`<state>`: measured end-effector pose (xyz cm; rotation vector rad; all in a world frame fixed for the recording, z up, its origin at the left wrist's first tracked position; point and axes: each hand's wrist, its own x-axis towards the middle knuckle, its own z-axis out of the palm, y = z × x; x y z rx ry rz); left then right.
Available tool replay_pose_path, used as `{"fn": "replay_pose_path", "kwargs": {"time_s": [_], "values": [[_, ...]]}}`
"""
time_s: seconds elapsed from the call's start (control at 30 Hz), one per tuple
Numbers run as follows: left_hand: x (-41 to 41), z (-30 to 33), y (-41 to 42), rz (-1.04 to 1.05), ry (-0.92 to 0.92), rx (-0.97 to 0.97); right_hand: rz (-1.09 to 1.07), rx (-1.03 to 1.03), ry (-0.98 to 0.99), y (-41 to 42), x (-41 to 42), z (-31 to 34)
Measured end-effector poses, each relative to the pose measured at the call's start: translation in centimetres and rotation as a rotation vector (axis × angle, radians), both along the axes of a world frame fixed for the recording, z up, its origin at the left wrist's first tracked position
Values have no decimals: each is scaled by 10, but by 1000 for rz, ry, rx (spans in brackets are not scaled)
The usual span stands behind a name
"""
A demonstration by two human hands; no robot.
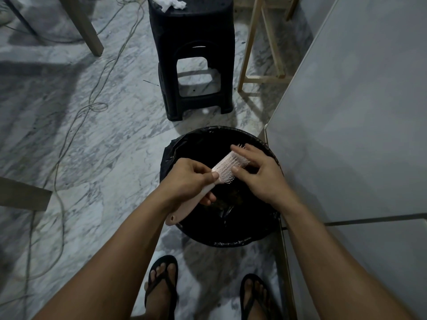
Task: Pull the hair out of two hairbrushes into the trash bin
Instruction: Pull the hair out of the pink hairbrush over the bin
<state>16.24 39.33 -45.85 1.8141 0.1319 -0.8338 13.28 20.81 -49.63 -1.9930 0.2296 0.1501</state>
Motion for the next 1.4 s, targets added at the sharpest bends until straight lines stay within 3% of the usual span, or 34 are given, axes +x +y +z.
{"fn": "replay_pose_path", "kwargs": {"time_s": [0.1,0.3,0.4,0.5,0.6,0.7,0.83,1.07,1.13,1.3,1.4], "values": [[-2,2,1,-49,-9,40,23,-6,11,-2,1,-1],[-4,0,1,-101,-13,50,-248,45,-150,-1,4,3],[-4,1,0,-110,-31,46,-88,71,-72,-1,2,12],[-5,1,-2,-152,-48,63,36,-54,-5,5,-1,11],[-7,0,0,-186,-44,92,-220,-202,-118,3,4,1],[-10,-2,8,-165,-43,94,-374,-175,-57,-11,6,-5],[-12,-2,17,-103,-50,94,-288,33,73,-15,4,-10],[-20,16,15,65,-187,85,-87,694,360,22,-10,8],[-24,21,14,98,-265,145,-58,581,349,30,-14,17],[-32,43,22,187,-378,209,-149,-19,249,28,-28,25],[-37,69,30,179,-328,123,-150,-139,306,19,-36,41]]}}
